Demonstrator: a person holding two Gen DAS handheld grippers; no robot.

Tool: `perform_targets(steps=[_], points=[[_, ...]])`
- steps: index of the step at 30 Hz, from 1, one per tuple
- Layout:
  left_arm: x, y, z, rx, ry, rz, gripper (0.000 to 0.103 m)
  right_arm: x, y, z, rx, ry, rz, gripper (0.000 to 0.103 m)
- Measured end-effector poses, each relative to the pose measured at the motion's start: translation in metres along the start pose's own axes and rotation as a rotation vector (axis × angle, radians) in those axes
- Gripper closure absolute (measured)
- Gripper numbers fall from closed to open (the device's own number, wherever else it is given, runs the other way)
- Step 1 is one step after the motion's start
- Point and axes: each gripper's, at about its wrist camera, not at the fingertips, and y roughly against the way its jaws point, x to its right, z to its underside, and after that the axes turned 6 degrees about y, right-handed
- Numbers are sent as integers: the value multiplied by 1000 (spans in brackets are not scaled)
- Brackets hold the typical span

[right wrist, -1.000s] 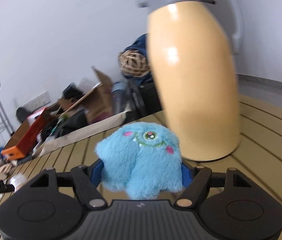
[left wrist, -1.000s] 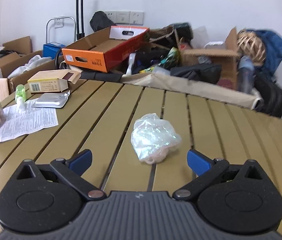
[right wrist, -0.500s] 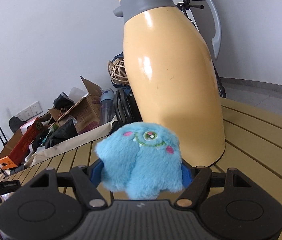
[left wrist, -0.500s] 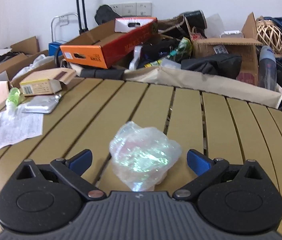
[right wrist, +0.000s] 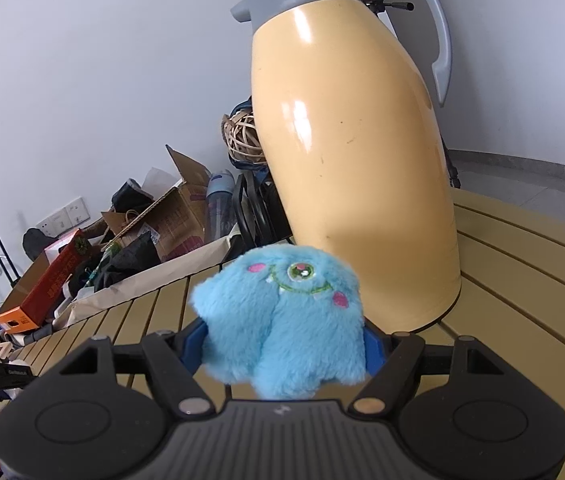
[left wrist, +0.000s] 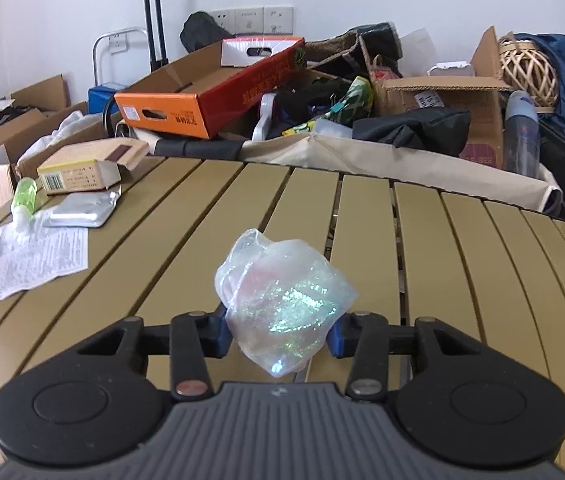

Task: Collect trash
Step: 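Lift the plastic bag with the left tool while the right tool holds the plush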

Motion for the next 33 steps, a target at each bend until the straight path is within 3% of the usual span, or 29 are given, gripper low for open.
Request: perform_targets(steps=[13, 25, 33], points=[[-1, 97, 4, 43, -58, 95, 59, -34, 53, -16, 27, 44, -110, 30], [-23, 190, 34, 71, -80, 170, 59, -67, 116, -13, 33, 67, -207, 30], [-41, 250, 64, 91, -104, 198, 59, -83, 149, 5, -9, 92, -265, 30]])
